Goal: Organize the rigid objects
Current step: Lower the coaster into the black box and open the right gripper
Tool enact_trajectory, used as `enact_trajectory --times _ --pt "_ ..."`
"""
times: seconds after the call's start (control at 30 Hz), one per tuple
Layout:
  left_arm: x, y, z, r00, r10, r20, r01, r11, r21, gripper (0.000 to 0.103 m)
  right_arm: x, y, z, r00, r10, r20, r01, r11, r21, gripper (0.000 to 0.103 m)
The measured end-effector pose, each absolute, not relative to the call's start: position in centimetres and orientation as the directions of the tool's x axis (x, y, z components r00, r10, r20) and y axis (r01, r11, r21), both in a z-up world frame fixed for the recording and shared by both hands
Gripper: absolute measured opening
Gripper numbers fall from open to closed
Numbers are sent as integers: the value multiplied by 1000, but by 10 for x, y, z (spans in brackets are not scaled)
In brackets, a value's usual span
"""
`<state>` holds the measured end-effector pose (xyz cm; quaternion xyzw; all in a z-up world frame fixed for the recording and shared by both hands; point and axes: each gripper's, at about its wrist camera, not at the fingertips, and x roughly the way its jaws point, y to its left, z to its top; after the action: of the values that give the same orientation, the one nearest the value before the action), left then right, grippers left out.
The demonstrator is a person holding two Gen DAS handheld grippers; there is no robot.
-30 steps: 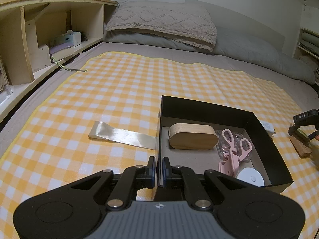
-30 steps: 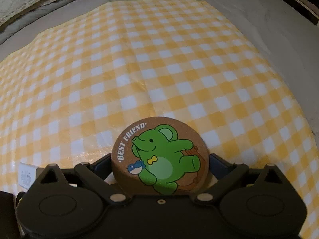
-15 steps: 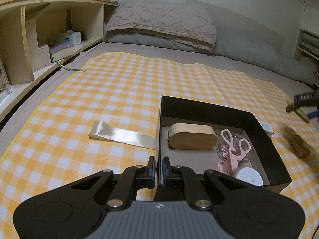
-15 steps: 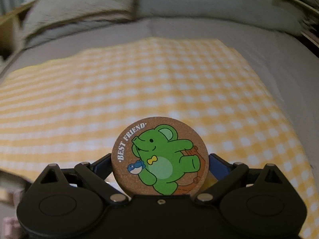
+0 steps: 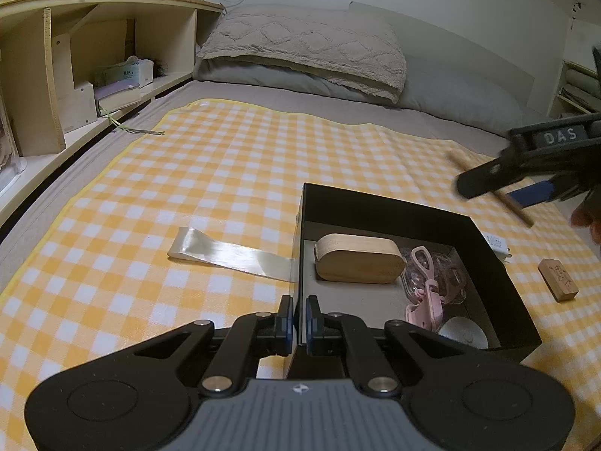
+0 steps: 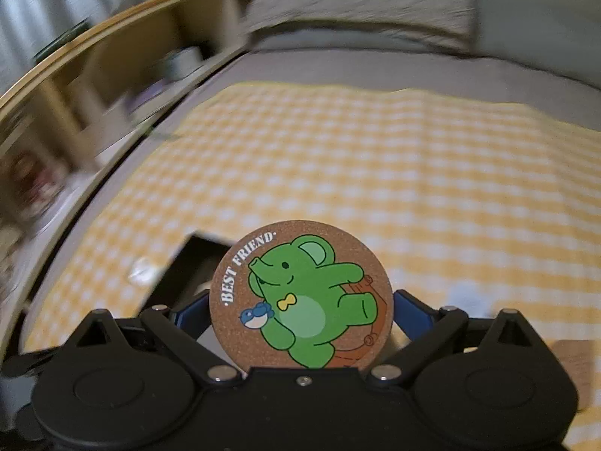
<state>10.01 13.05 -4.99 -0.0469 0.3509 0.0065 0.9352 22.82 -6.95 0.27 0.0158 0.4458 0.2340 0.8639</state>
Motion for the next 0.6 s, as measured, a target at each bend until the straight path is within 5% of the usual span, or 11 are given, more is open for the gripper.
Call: enact_trajectory --times 0.6 --pt "99 133 -49 755 -28 -655 -42 995 -91 7 220 -9 -47 278 513 -812 -373 837 401 100"
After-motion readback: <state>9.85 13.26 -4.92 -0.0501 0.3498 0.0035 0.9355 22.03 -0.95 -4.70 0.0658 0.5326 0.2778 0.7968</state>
